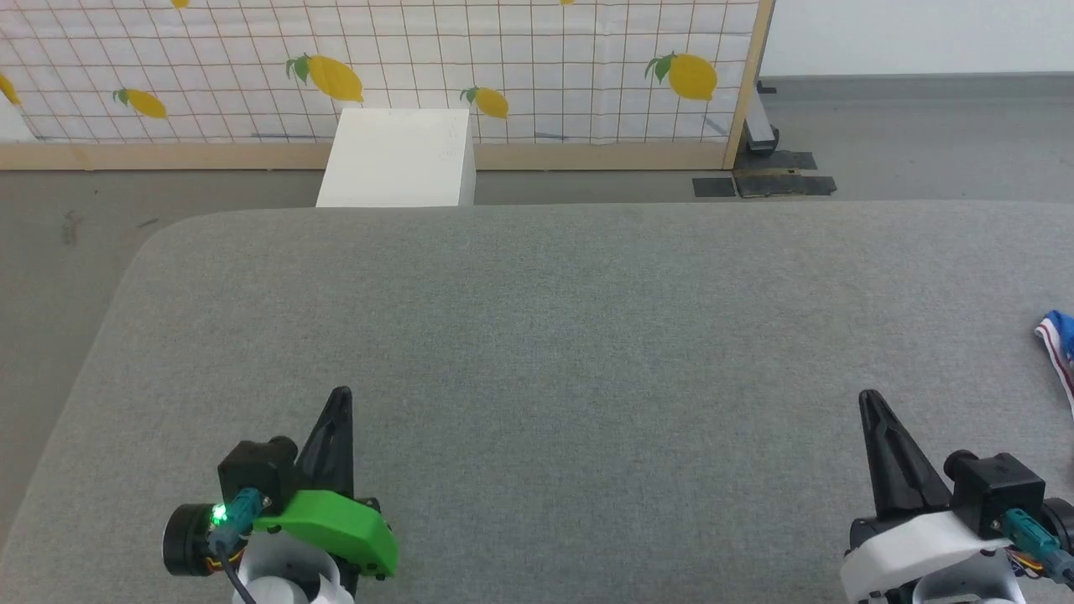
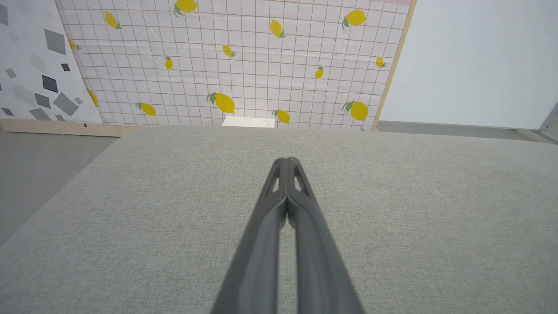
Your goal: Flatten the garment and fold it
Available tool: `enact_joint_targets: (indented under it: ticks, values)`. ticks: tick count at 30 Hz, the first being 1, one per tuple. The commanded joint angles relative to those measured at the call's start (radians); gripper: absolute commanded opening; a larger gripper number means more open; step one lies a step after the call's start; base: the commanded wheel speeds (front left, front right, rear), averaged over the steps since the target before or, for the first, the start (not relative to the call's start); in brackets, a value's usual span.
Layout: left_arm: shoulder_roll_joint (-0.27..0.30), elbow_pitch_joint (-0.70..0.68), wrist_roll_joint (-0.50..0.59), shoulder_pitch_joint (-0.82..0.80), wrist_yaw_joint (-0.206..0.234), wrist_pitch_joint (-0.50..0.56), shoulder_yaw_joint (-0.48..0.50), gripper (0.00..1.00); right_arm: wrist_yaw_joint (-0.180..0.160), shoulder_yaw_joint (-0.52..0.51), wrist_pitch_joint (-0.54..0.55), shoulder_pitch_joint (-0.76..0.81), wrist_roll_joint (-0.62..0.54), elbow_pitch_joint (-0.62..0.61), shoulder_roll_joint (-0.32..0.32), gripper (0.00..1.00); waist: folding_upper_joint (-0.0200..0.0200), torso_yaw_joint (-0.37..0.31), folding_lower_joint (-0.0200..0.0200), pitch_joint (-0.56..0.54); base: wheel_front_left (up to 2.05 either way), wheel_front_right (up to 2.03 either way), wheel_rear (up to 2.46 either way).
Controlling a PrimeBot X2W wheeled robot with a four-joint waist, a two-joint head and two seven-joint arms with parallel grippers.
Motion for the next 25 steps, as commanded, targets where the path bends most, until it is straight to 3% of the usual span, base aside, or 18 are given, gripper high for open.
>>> enact_joint_targets:
  ticks: [1, 25]
  values:
    - [-0.002, -0.01, 0.015, 0.015, 0.009, 0.004, 0.005, 0.0, -0.001, 0.004, 0.006, -0.024, -0.01, 0.0, 0.002, 0.0, 0.0028, 0.0, 0.0, 0.0, 0.0, 0.0, 0.0]
    - [-0.002, -0.062, 0.065, 0.024, 0.032, 0.057, 0.018, 0.0, -0.001, 0.025, 0.045, -0.046, -0.025, 0.0, 0.003, 0.0, 0.004, -0.002, 0.0, 0.005, 0.0, 0.0, 0.0]
